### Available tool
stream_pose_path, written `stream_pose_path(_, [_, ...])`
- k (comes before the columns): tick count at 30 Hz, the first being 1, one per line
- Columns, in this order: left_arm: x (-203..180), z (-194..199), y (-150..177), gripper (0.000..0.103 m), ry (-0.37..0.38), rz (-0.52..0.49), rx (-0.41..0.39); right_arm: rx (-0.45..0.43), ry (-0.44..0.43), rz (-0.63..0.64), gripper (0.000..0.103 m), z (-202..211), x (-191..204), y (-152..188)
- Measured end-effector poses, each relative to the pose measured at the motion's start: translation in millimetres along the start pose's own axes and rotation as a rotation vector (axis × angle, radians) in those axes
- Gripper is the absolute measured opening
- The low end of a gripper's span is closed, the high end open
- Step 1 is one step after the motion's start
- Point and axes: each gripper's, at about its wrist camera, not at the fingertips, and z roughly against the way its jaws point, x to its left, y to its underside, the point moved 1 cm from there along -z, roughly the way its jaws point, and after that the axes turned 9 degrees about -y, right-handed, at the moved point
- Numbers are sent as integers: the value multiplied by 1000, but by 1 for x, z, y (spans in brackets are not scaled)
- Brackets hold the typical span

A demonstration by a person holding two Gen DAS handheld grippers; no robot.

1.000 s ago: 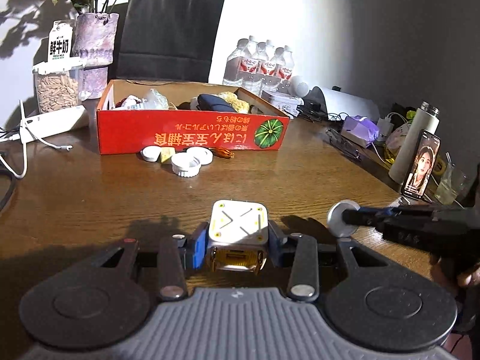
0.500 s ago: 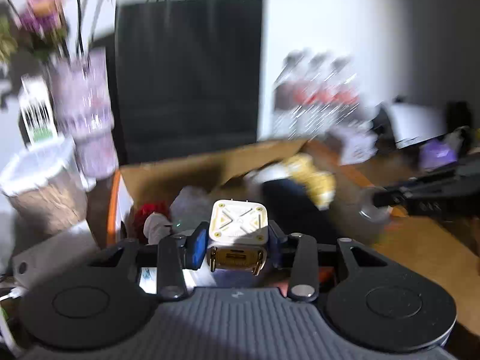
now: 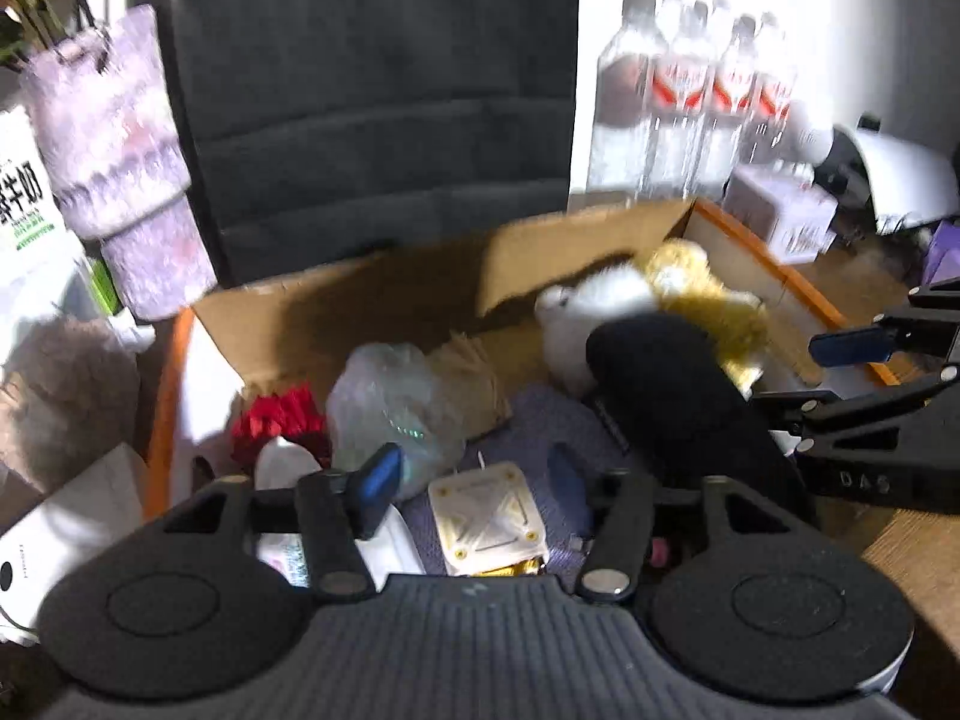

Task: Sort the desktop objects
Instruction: 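Carry the cube into the box with the left tool while the right carries the lid there, then withdraw both tools from the box back over the table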

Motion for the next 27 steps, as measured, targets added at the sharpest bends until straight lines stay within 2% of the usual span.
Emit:
stream_pose_path(2, [3, 19, 0, 76, 5, 7, -42, -48, -15, -30, 62, 18, -5, 0])
stream_pose_path(5, [9, 52, 5, 89, 25, 28, -101, -142, -56, -77, 67, 52, -9, 11])
stream_pose_path(9, [18, 112, 41, 102, 35, 91, -202, -262, -222, -145, 78, 95, -4, 57])
stream_pose_path(11, [16, 137, 65, 103, 53, 110, -241, -279, -279, -139, 79, 107, 8, 87])
stream_pose_path(14, [6, 158, 102, 103, 56, 117, -268, -267, -305, -119, 80, 113, 28, 131])
stream_pose_path(17, [-3, 166, 137, 103, 13, 134, -240, -248, -298, -134, 80, 113, 43, 170])
stream_pose_path(21, [-4, 179, 184, 103, -18, 218, -217, -267, -267, -127, 80, 122, 61, 218])
stream_pose_path(27, [-12, 195, 244, 103, -91, 263, -188, -293, -261, -147, 85, 142, 77, 269])
